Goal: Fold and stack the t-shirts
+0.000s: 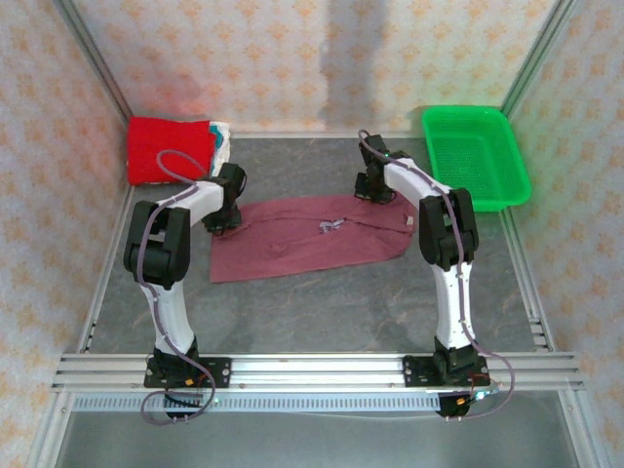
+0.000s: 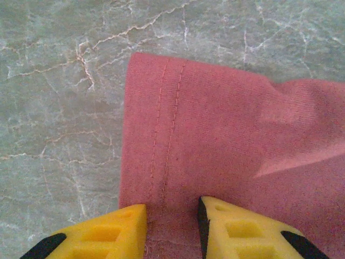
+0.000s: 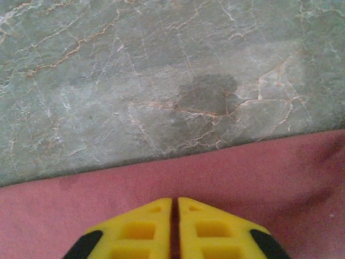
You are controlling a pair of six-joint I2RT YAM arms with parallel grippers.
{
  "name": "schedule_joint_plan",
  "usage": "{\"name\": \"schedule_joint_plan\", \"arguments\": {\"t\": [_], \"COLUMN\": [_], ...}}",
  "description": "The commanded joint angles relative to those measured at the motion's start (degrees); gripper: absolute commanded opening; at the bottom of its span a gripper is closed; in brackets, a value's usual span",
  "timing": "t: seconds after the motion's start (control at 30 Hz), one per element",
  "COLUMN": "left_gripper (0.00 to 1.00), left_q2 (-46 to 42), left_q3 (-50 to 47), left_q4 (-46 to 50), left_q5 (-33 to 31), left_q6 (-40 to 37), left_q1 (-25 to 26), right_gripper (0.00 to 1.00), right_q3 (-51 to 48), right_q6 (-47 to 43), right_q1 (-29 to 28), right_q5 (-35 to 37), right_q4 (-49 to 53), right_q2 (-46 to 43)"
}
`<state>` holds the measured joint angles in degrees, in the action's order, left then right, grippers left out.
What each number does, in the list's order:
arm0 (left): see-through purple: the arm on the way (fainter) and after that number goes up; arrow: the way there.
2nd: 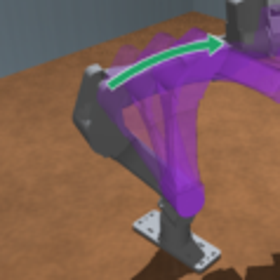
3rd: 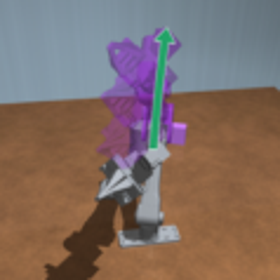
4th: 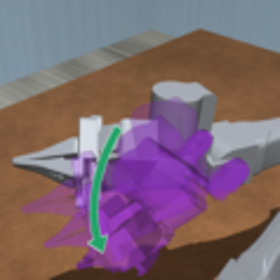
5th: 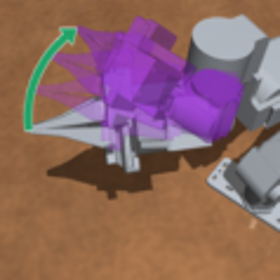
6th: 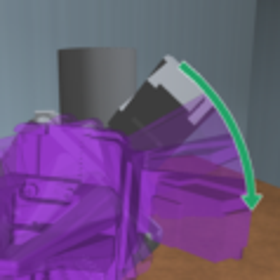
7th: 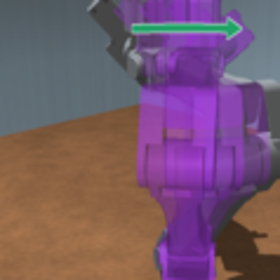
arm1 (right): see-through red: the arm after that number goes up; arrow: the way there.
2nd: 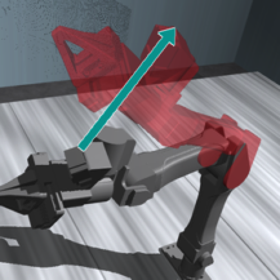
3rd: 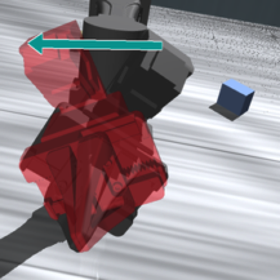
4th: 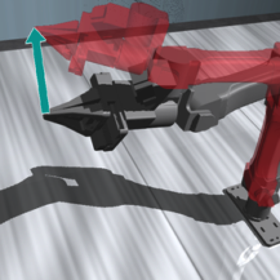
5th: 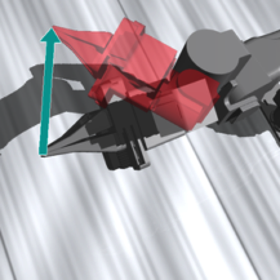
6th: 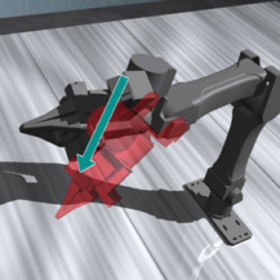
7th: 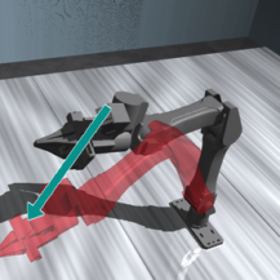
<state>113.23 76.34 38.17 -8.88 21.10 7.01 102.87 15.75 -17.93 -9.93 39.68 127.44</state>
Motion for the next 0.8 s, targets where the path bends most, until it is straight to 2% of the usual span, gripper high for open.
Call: {"name": "schedule_joint_plan", "arguments": {"t": [0.0, 0.5, 0.77], "left_gripper": [0.31, 0.31, 0.31], "left_q2": [-0.9, -0.4, -0.2], "left_q3": [-1.0, -0.7, -0.4], "left_q4": [2.1, 1.9, 2.0], "left_q5": [-1.8, -2.1, -2.2], "left_q6": [1.0, 1.9, 1.9], "left_q1": [-0.5, -0.5, -0.7], "right_gripper": [0.06, 0.02, 0.06], "right_q3": [-0.5, -10.5, -22.5], "right_q6": [0.2, 3.1, 5.0], "right_q1": [-0.5, -3.4, -8.7], "right_q5": [3.0, 4.4, 7.8], "right_q4": [1.3, 2.2, 1.6], "right_q2": [-3.7, -13.9, -23.4]}}
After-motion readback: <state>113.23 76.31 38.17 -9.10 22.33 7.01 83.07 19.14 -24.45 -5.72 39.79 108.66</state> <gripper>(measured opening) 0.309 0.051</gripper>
